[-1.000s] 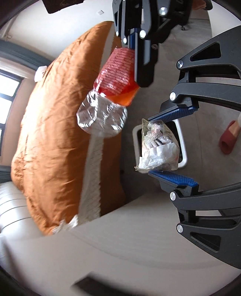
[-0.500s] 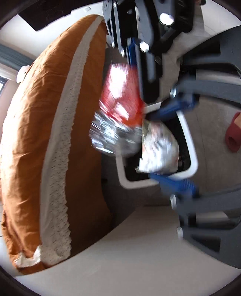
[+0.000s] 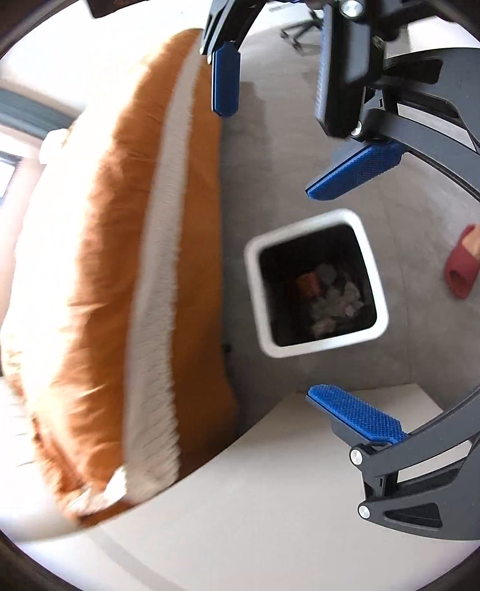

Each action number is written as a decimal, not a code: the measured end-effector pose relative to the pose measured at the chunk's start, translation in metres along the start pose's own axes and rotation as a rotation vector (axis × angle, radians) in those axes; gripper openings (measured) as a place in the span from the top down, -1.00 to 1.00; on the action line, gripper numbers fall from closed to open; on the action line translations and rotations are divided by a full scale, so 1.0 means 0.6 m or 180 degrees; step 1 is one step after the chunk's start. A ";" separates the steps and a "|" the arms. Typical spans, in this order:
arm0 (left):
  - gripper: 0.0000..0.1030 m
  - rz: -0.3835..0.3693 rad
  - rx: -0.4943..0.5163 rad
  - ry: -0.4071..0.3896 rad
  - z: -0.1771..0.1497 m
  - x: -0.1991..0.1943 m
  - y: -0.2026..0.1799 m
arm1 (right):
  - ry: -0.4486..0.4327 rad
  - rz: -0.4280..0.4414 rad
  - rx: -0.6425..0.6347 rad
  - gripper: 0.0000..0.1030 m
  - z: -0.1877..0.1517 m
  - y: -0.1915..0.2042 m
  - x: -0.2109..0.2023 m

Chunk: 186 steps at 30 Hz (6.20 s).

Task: Collect trash
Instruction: 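Carry the bag and bottle to the bin and open both tools over it, then return both tools to the desk trash pile, then grasp the pink snack wrapper with the left tool while the right tool grasps the white plastic bag, then carry the wrapper and bag to the bin and open both tools over it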

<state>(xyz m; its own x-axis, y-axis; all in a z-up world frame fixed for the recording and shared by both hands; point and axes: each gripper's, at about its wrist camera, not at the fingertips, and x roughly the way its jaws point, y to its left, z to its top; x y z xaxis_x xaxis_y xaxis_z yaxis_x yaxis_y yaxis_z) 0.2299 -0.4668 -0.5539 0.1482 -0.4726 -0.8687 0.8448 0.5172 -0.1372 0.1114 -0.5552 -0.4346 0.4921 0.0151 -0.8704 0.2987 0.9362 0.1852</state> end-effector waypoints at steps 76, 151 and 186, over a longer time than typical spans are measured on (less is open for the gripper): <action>0.28 0.1247 -0.1957 -0.0847 -0.290 -0.784 0.539 | 0.0060 0.1179 -0.2254 0.39 0.123 0.919 -0.077; 0.33 -0.0057 0.0066 -0.0149 0.048 -0.077 0.004 | 0.0007 -0.0030 -0.0152 0.62 0.013 -0.017 -0.002; -0.91 0.0100 -0.0126 -0.0061 0.050 -0.043 0.014 | -0.0252 -0.0052 0.0014 -0.91 0.023 -0.001 -0.035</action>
<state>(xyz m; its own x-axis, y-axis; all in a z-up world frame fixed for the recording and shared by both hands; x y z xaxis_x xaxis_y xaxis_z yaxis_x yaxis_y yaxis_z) 0.2489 -0.4718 -0.5184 0.1844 -0.4690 -0.8637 0.8186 0.5597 -0.1292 0.1124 -0.5609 -0.4099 0.5502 -0.0282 -0.8346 0.3108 0.9345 0.1733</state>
